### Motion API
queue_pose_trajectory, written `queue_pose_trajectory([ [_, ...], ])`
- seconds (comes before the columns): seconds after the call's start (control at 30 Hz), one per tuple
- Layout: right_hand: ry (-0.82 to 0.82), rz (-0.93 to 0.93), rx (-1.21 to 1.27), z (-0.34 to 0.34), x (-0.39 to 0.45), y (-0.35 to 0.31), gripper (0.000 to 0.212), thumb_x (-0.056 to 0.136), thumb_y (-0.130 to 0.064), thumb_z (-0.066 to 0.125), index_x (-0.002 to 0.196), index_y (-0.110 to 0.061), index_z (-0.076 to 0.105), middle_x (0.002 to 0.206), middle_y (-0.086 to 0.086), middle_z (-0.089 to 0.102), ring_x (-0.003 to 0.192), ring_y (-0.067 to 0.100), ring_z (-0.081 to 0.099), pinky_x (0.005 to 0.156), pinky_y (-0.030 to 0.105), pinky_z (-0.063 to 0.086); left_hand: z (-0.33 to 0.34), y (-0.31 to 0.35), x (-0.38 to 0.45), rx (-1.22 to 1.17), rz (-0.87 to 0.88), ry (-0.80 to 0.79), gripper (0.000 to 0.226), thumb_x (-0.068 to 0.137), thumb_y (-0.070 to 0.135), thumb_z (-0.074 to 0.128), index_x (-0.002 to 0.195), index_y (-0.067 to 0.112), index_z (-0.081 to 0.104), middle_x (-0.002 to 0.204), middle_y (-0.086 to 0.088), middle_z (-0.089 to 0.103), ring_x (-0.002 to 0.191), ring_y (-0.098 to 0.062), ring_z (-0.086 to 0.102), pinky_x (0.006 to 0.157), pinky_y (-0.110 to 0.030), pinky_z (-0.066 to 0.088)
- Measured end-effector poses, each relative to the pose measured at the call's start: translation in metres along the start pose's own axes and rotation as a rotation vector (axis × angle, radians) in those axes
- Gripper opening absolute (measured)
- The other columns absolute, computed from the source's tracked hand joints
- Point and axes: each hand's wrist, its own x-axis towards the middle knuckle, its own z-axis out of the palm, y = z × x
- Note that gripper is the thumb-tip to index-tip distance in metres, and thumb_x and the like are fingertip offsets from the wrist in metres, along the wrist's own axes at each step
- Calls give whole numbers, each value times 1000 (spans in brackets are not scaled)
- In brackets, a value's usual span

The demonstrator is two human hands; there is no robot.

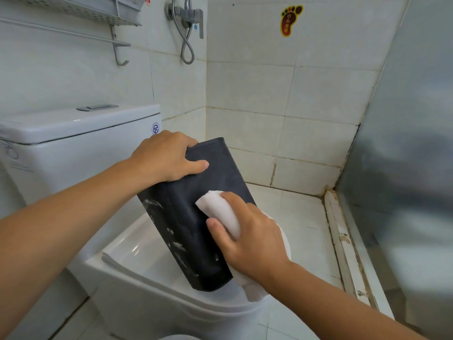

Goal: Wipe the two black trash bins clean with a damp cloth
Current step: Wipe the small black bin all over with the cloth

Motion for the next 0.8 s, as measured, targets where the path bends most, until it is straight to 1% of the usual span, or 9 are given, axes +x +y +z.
queue_pose_trajectory([
  [0.1,10,-4,-10,-3,7,5,49,93,-73,29,135,-51,43,96,-11,65,84,15,62,74,36,53,0,-2,-1,-10,1,2,28,86,62,67,105,42,75,82,9,71,86,-21,66,81,-42,58],
  [0.27,47,125,-67,-9,29,24,37,97,-64,38,122,-43,53,89,-11,66,79,18,63,72,40,55,2,-7,-1,-30,-13,11,30,87,61,67,103,37,76,82,6,71,84,-22,66,79,-41,58],
  [0.33,-10,61,-111,-11,26,25,42,93,-67,35,121,-41,54,88,-11,67,77,17,63,70,38,54,3,-9,-1,-14,-19,17,32,86,62,67,101,35,76,81,4,71,84,-23,66,79,-41,58],
  [0.4,-91,-38,-108,-14,14,20,46,90,-69,34,117,-39,57,87,-10,68,74,14,62,66,31,49,4,-11,-1,-18,-31,19,34,85,62,68,103,35,77,81,5,71,84,-23,66,80,-41,58],
  [0.47,-172,-112,-87,-18,1,16,44,89,-69,36,114,-40,59,84,-13,67,72,12,59,63,24,43,4,-14,-1,-40,-30,17,33,85,62,68,106,38,77,80,7,71,84,-21,66,80,-41,58],
  [0.53,-212,-135,-105,-22,-3,16,42,90,-69,36,115,-43,58,84,-16,66,74,10,59,65,25,43,4,-14,-1,-53,-12,19,30,85,62,68,106,43,77,80,8,71,84,-21,66,78,-39,57],
  [0.6,-176,-94,-131,-24,4,20,39,93,-67,40,122,-46,53,86,-16,67,76,11,61,67,30,44,4,-11,0,-64,11,26,26,86,61,69,104,43,76,79,9,70,84,-21,66,76,-38,56],
  [0.7,-70,62,-110,-25,27,27,36,97,-59,49,131,-46,45,89,-11,69,83,24,66,71,37,49,3,-6,0,-61,32,34,24,86,60,69,101,42,75,78,9,70,83,-20,66,76,-38,56],
  [0.8,-15,87,-102,-22,34,23,34,99,-52,50,133,-45,49,91,-12,69,86,23,67,72,37,50,3,0,0,-52,53,33,20,86,58,69,97,42,75,77,11,70,79,-14,64,75,-37,55],
])
